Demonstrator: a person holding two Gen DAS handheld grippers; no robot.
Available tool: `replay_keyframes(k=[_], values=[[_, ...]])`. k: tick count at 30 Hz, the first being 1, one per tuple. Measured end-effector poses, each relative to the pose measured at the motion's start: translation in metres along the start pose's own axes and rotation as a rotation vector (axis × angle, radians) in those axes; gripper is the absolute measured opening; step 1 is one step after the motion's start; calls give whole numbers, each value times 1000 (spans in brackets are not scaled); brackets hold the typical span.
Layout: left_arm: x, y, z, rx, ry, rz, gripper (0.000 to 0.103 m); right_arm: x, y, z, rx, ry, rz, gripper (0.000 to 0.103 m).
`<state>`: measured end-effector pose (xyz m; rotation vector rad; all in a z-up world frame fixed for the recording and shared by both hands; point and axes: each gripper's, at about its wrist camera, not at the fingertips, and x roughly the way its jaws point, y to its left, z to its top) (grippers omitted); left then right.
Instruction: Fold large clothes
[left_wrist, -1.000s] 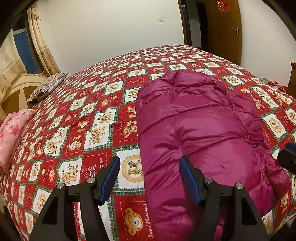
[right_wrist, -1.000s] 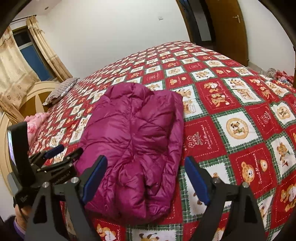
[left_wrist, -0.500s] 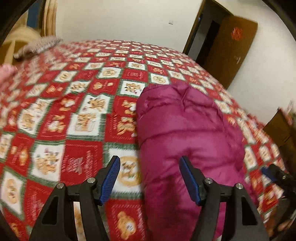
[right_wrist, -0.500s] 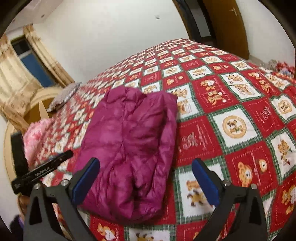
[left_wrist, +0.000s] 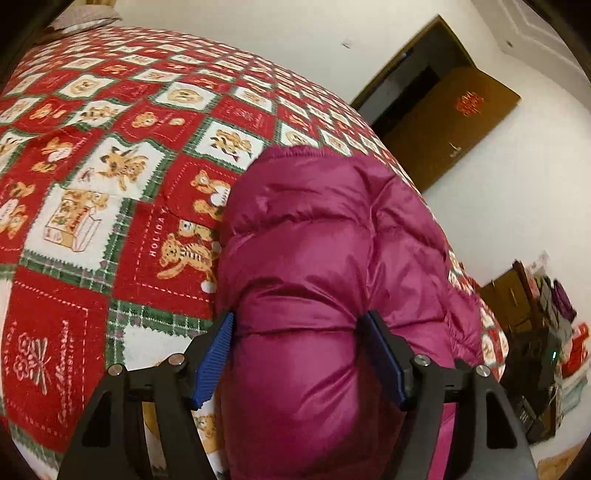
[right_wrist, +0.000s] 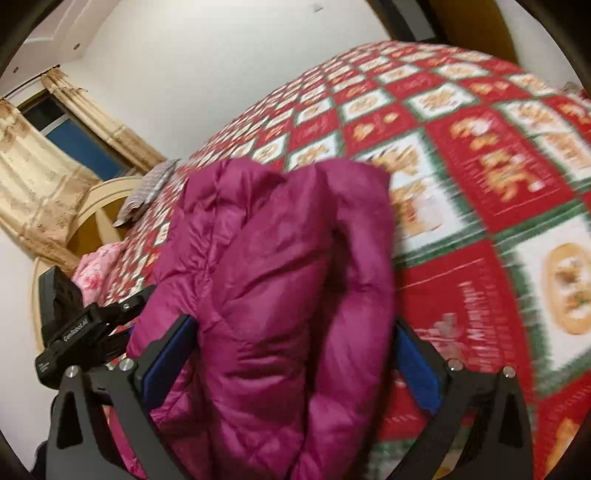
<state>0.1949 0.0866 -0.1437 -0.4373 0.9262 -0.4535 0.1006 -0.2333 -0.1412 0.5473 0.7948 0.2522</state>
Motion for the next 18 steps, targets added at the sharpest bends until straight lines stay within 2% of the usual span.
replay_keyframes(k=[5, 9, 11, 13, 16, 18], values=[[4, 18, -3, -55, -14, -85, 73, 17, 16, 4, -108, 34, -35, 103], [0, 0, -6, 31, -7, -42, 71, 26, 31, 3, -160, 59, -98, 102], [-7, -8, -10, 57, -7, -37, 67, 26, 37, -2, -166, 83, -93, 90], [-16, -13, -15, 72, -6, -29, 67, 21, 44, -7, -157, 107, -71, 67], [-36, -20, -26, 112, -18, -27, 64, 10, 56, -18, -175, 115, -93, 56], [-55, -27, -32, 129, -33, -52, 64, 0, 63, -24, -180, 112, -94, 49]])
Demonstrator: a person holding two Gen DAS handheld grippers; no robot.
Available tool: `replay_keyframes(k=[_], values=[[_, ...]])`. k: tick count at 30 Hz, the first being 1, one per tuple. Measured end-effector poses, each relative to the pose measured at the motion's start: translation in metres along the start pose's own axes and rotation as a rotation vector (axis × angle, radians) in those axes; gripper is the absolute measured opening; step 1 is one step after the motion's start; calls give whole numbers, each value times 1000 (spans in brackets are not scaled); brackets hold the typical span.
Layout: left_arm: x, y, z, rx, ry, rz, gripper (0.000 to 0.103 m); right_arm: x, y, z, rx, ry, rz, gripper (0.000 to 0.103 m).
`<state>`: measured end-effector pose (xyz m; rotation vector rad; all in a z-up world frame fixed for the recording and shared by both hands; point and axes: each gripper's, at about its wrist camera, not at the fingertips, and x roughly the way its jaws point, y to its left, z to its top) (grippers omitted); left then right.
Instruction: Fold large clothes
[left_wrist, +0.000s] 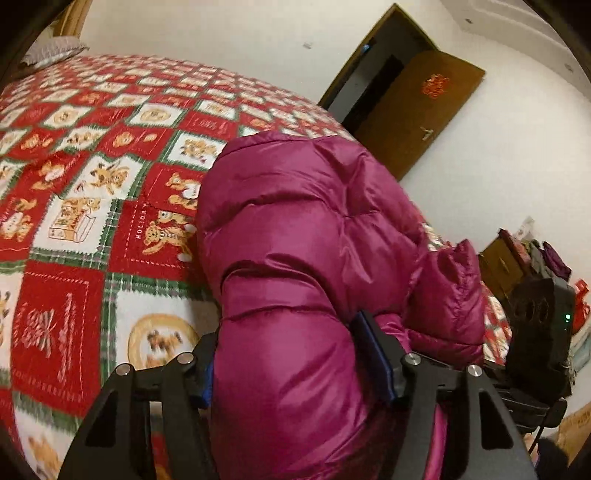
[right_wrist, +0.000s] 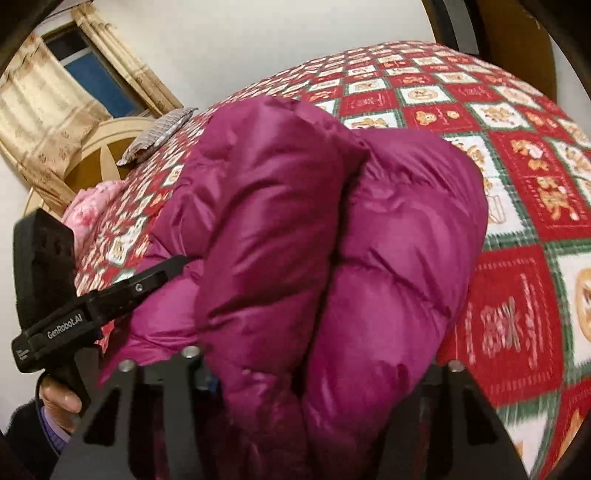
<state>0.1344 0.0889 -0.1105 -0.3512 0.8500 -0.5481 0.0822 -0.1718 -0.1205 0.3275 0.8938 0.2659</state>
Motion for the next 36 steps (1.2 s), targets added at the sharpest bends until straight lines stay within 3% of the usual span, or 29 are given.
replay_keyframes(k=[3, 7, 11, 17, 22, 28, 36], values=[[-21, -17, 0, 32, -28, -45, 64, -15, 6, -5, 2, -23, 21, 41], [-41, -50, 11, 99, -65, -80, 64, -49, 17, -8, -25, -87, 16, 39], [-54, -84, 24, 121, -105, -175, 64, -94, 11, -3, -32, -167, 7, 39], [-25, -138, 50, 152, -100, -268, 64, -170, -12, 19, -63, -254, -132, 39], [32, -175, 53, 162, -31, -306, 64, -210, -51, 24, -89, -275, -308, 38], [106, -186, 46, 144, 78, -277, 64, -204, -127, 26, -9, -228, -388, 38], [187, -173, 41, 166, 194, -76, 64, -125, -202, 39, 115, -150, -354, 38]])
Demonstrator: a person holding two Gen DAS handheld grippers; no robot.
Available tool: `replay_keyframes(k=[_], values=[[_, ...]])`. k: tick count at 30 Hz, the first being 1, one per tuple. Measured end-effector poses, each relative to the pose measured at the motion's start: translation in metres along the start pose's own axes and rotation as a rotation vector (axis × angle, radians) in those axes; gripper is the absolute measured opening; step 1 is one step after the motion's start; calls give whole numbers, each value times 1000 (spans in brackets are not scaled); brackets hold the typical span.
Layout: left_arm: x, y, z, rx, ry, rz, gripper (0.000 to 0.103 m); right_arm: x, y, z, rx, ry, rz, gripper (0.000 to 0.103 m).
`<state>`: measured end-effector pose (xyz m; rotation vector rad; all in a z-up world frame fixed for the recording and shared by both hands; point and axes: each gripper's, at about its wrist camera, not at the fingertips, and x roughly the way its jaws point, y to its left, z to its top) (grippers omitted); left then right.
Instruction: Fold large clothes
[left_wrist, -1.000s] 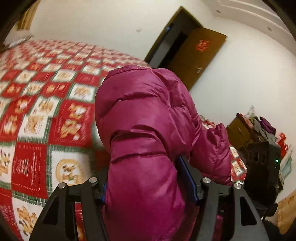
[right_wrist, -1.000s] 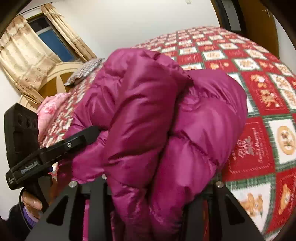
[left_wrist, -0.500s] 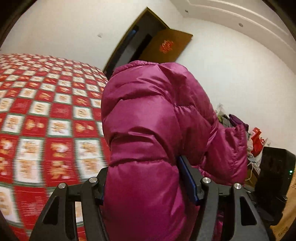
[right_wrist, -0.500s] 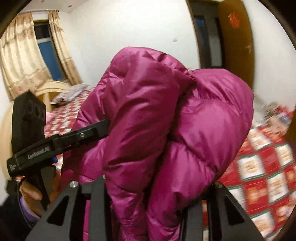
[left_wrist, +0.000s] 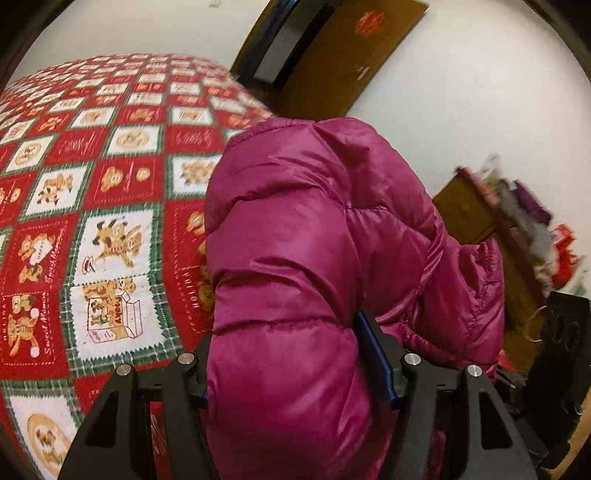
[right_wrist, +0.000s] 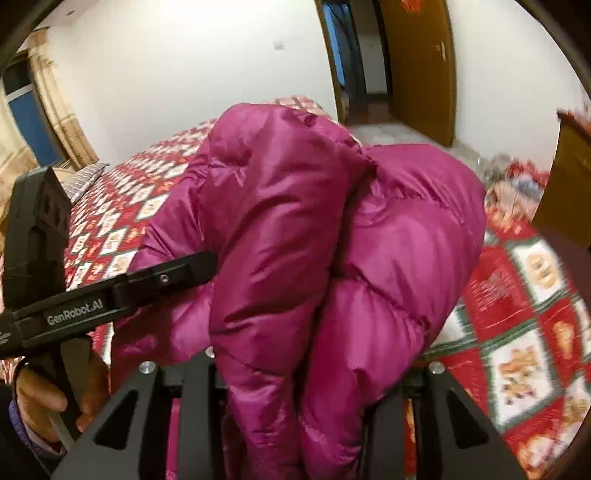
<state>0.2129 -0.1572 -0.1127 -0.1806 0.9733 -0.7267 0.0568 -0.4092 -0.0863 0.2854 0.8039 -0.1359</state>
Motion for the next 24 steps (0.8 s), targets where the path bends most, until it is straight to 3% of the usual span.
replay_keyframes(k=[2, 5, 8, 12, 15, 20, 24], values=[[6, -1, -6, -4, 8, 36, 66, 15, -1, 0, 16, 9, -4, 39], [15, 5, -6, -34, 24, 77, 77, 20, -20, 3, 101, 21, 14, 58], [17, -1, -9, -2, 19, 132, 86, -10, -40, -6, 191, 10, 41, 70], [21, -12, -12, 64, -2, 243, 92, -71, -46, 1, 237, -143, -61, 71], [23, -21, -16, 91, -7, 305, 92, -92, -28, 11, 214, -223, -144, 73], [23, -33, -17, 189, -38, 408, 93, -50, -6, 29, 137, -155, -133, 71], [25, -37, -19, 211, -38, 429, 93, -3, -24, 20, 160, -42, -192, 46]])
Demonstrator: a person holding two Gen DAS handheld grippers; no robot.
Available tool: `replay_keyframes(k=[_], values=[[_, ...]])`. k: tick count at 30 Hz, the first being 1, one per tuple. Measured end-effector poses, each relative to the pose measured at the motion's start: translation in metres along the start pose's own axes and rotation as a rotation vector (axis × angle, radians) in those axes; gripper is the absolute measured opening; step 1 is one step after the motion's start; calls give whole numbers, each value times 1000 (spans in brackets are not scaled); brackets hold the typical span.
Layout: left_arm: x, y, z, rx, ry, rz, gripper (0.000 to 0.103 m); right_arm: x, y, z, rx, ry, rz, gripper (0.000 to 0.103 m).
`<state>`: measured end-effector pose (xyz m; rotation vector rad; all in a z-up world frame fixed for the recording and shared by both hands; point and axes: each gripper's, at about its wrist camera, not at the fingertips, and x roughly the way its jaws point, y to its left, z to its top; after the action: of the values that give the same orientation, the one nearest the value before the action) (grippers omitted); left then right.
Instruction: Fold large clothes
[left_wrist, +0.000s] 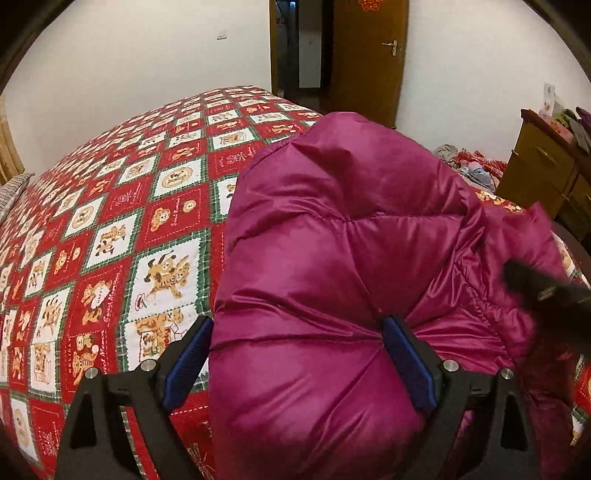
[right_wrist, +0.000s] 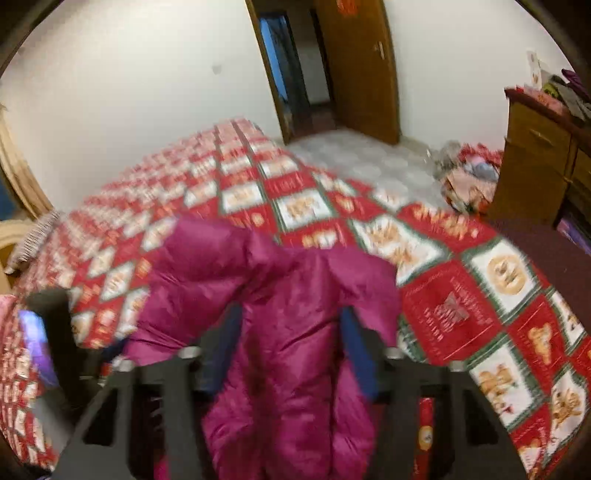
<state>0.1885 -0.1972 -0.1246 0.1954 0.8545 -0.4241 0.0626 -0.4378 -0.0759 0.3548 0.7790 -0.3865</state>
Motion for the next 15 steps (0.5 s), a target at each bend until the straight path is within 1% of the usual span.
replay_keyframes(k=[1, 4, 9, 10, 13, 15], values=[[2, 0, 0, -3, 5, -6, 93, 10, -4, -4, 11, 17, -19, 45], [8, 0, 2, -17, 22, -19, 94, 20, -14, -16, 27, 32, -39, 45], [23, 0, 5, -59, 50, -32, 97, 37, -7, -19, -35, 69, -107, 47], [27, 2, 5, -78, 62, -47, 97, 38, -6, -20, -38, 62, -113, 48], [39, 10, 4, -141, 104, -100, 100, 44, -11, -19, -10, 69, -94, 49], [41, 12, 4, -159, 116, -113, 101, 46, -11, -17, -3, 68, -104, 49]])
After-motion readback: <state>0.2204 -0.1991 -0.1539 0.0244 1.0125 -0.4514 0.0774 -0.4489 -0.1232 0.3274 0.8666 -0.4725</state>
